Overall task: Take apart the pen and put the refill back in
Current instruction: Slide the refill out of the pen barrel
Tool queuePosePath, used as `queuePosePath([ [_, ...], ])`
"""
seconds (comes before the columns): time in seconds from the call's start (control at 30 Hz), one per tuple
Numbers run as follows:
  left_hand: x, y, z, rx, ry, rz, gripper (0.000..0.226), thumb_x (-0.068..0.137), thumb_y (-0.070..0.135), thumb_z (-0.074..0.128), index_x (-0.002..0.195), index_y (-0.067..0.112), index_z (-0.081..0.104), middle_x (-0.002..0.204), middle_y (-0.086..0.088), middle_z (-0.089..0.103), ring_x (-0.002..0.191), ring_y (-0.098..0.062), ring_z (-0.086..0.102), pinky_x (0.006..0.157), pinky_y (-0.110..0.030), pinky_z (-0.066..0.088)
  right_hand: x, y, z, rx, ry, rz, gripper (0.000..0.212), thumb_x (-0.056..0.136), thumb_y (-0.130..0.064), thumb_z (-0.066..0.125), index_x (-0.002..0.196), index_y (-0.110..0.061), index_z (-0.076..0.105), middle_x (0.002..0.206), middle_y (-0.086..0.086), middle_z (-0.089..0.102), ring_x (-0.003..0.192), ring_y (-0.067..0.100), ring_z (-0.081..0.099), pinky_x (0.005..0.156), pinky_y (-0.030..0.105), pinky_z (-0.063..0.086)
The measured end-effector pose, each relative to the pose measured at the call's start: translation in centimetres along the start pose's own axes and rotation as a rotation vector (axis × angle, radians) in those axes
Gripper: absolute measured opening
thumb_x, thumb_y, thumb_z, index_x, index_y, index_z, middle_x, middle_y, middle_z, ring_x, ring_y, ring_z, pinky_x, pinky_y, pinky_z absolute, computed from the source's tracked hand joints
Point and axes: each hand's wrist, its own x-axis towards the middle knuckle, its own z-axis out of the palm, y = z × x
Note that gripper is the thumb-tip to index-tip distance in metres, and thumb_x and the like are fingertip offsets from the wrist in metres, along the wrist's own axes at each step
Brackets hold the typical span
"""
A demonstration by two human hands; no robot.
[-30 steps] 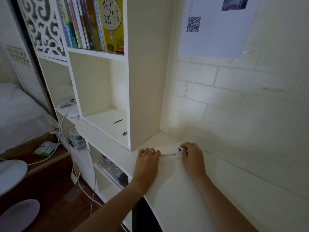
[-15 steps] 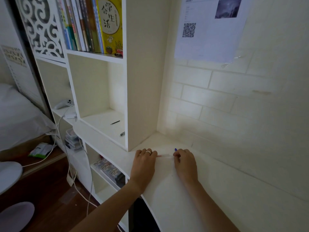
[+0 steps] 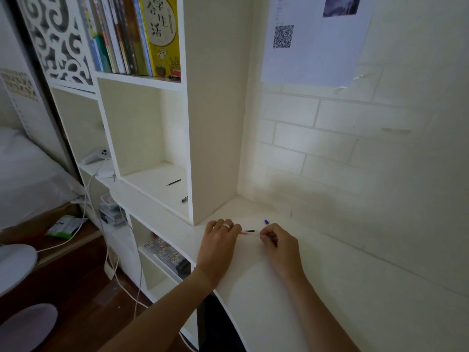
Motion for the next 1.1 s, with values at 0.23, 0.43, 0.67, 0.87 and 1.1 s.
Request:
queuePosePath([
  [0.23,-0.1,0.3,-0.9,0.004,0.012,-0.018,0.029,0.084,0.011,0.038,0.093,0.017,0.065,0.09,-0.006,0.066,0.082,-0.025,0.06,0.084,-0.039,0.046,0.1,0.5,0.1,-0.031,0.133,0.063,0.02,0.092,0.002,0.055,0.082,-0.014,0.058,0.075,-0.001,0.063,0.072,0.013,0.059,0.063,0.02,0.042],
  [0.43,-0.1,0.2,-0.7,0.023,0.015,-0.034,0.031,0.085,0.01,0.035,0.092,0.017,0.064,0.09,-0.006,0.066,0.083,-0.026,0.059,0.083,-0.039,0.045,-0.2,-0.1,0.1,-0.107,0.056,-0.045,0.027,0.091,-0.004,0.063,0.111,-0.022,0.064,0.097,-0.004,0.061,0.082,0.013,0.061,0.078,0.025,0.052],
  [0.67,-0.1,0.4,-0.9,0.019,0.007,-0.036,0.037,0.086,0.013,0.029,0.093,0.016,0.065,0.092,-0.007,0.067,0.084,-0.026,0.06,0.084,-0.039,0.045,-0.3,-0.7,0.1,-0.363,0.076,-0.148,0.012,0.09,-0.004,0.064,0.095,-0.012,0.071,0.103,0.001,0.061,0.097,0.02,0.058,0.075,0.031,0.055],
  [0.87,-0.1,0.5,-1.2,0.044,0.003,-0.043,0.035,0.086,0.013,0.03,0.09,0.016,0.065,0.089,-0.007,0.067,0.082,-0.026,0.06,0.082,-0.039,0.045,-0.3,-1.3,0.0,-0.464,0.021,-0.241,0.018,0.088,-0.005,0.066,0.099,-0.018,0.069,0.087,-0.001,0.067,0.084,0.022,0.06,0.065,0.035,0.054],
  [1.1,-0.2,0.4,-1.0,0.134,0.021,-0.186,0.03,0.079,-0.004,0.04,0.089,0.01,0.065,0.087,-0.012,0.066,0.081,-0.031,0.06,0.083,-0.042,0.047,0.5,-0.2,-1.7,-0.579,0.124,-0.071,0.022,0.088,0.002,0.061,0.084,-0.02,0.06,0.08,-0.001,0.056,0.074,0.022,0.054,0.052,0.032,0.042],
])
